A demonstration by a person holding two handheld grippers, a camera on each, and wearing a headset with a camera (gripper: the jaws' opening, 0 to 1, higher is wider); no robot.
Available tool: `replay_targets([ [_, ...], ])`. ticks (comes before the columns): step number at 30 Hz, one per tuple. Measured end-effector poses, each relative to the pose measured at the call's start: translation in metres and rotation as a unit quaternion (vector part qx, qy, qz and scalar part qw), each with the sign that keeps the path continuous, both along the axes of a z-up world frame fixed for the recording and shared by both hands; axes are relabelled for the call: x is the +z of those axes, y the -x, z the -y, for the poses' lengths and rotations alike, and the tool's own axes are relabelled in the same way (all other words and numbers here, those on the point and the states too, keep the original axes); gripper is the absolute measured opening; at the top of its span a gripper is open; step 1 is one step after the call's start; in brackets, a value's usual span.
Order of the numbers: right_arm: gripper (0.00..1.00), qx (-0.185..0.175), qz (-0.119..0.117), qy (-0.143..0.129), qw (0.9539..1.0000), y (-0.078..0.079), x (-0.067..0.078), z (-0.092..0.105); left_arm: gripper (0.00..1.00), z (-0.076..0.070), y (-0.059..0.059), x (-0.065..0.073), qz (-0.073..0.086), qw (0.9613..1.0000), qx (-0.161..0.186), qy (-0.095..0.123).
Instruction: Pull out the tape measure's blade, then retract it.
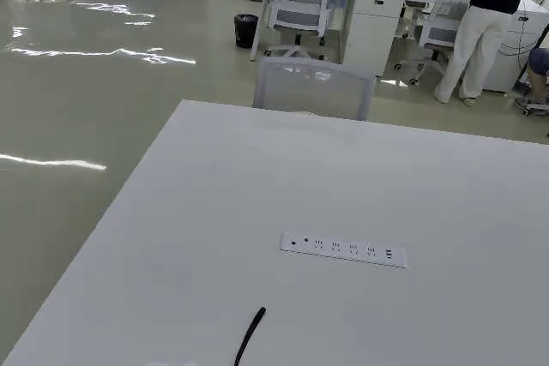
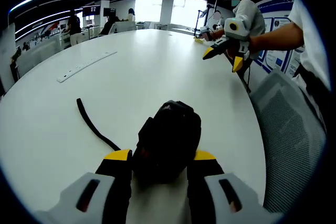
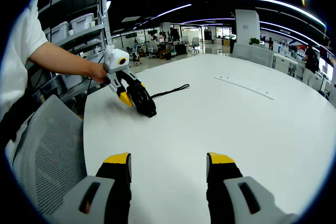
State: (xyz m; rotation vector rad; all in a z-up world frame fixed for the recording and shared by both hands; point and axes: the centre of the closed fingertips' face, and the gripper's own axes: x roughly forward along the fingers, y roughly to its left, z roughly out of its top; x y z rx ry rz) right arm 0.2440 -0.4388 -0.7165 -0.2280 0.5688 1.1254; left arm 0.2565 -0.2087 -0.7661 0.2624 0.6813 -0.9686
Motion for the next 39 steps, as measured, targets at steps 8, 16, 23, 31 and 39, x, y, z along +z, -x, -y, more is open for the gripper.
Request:
replay_targets([
  [8,0.57,0.000,-0.001,0.000,1.0000,-0.001,-0.002,-0.001,0.36,0.000,-0.001,0.000,0.005,1.0000,-0.002,-0.001],
  [16,0.54,0.008,0.000,-0.007,0.9999,0.000,0.000,-0.005,0.35,-0.001,-0.002,-0.002,0.012,0.9999,-0.004,-0.001],
  [23,0.53,0.022,0.007,-0.016,0.9996,-0.002,0.002,-0.014,0.35,-0.001,-0.002,-0.002,0.013,0.9999,-0.005,0.004],
  [31,0.53,0.059,0.010,-0.022,0.9979,0.000,-0.001,-0.030,0.35,-0.001,-0.002,-0.003,0.014,0.9998,-0.014,0.001],
  [39,0.52,0.107,0.022,-0.040,0.9932,0.001,0.001,-0.057,0.35,-0.001,-0.002,-0.004,0.014,0.9997,-0.018,-0.002],
])
